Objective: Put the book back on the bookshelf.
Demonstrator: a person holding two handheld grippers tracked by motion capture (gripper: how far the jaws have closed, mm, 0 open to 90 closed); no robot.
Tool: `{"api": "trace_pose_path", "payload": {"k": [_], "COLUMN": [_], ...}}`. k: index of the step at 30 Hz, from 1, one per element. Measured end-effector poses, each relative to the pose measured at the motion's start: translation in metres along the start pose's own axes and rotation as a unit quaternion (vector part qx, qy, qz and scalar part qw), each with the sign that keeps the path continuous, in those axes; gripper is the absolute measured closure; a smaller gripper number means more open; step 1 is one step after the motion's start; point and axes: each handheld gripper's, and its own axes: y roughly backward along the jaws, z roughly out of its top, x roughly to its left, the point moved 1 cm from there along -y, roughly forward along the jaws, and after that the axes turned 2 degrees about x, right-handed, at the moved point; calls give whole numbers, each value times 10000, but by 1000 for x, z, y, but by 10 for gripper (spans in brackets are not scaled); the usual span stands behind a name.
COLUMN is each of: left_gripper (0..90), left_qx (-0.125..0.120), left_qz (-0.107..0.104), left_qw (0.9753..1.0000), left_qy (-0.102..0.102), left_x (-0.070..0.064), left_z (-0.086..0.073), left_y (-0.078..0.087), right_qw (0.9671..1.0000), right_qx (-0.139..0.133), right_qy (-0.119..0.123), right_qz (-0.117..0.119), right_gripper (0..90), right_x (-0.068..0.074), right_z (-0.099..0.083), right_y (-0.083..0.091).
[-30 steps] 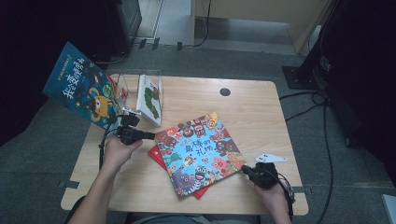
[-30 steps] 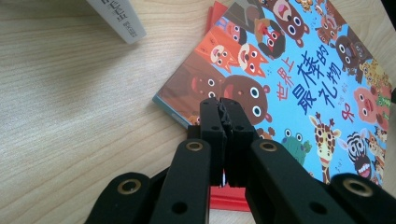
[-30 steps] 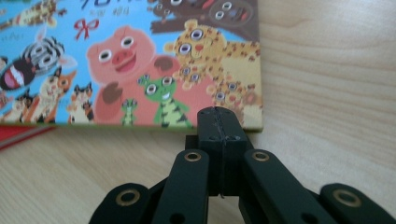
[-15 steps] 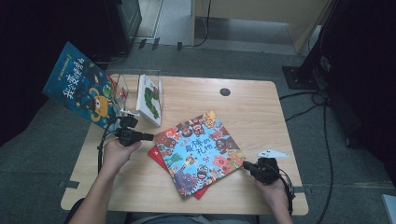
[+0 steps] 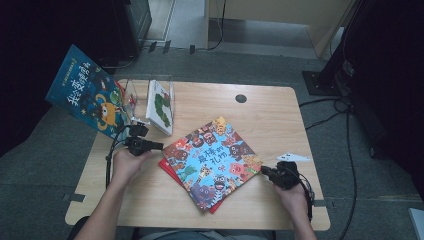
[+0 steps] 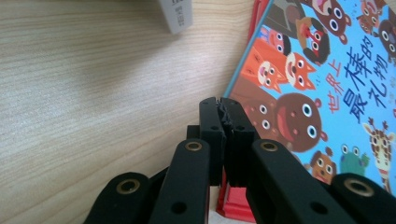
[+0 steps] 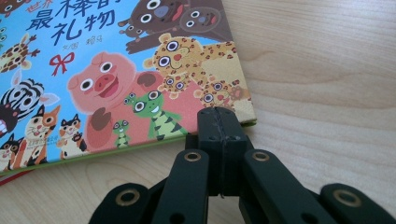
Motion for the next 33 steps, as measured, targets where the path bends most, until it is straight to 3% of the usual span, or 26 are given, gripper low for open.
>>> {"api": "trace_pose_path", "payload": {"k": [9,11,17,22,26,29,33], "left_gripper": [900,900,900,900,900,900,900], "left_qx": [66,87,390,471,398,429,484], "left_qz": [91,17,29,22,-97,-136,-134], "left_qw": [9999,10000,9992,9988,9991,9989,9986], "left_qy": [-54,-9,-88,-138,-65,-97,-143], "left_x": [-2,-1,-3,-6,-9,-12,-19], "left_z": [-3,-5,-13,-20,-26,-30,-36], "left_y": [-4,-3,-7,-5,1,2,1], "right_qw": [10000,10000,9999,10000,9999,9997,9996], "right_qx": [-22,-1,37,-23,-50,-71,-111], "right_qy": [-45,-59,-109,-40,-34,-128,-42], "right_qz": [7,-11,-52,-34,88,192,240], "right_gripper": [900,900,900,900,900,900,900], "right_x": [-7,-8,-13,-11,-16,-20,-25], "right_z": [8,9,13,19,23,26,32], "right_y": [-5,-6,-12,-15,-18,-21,-27]}}
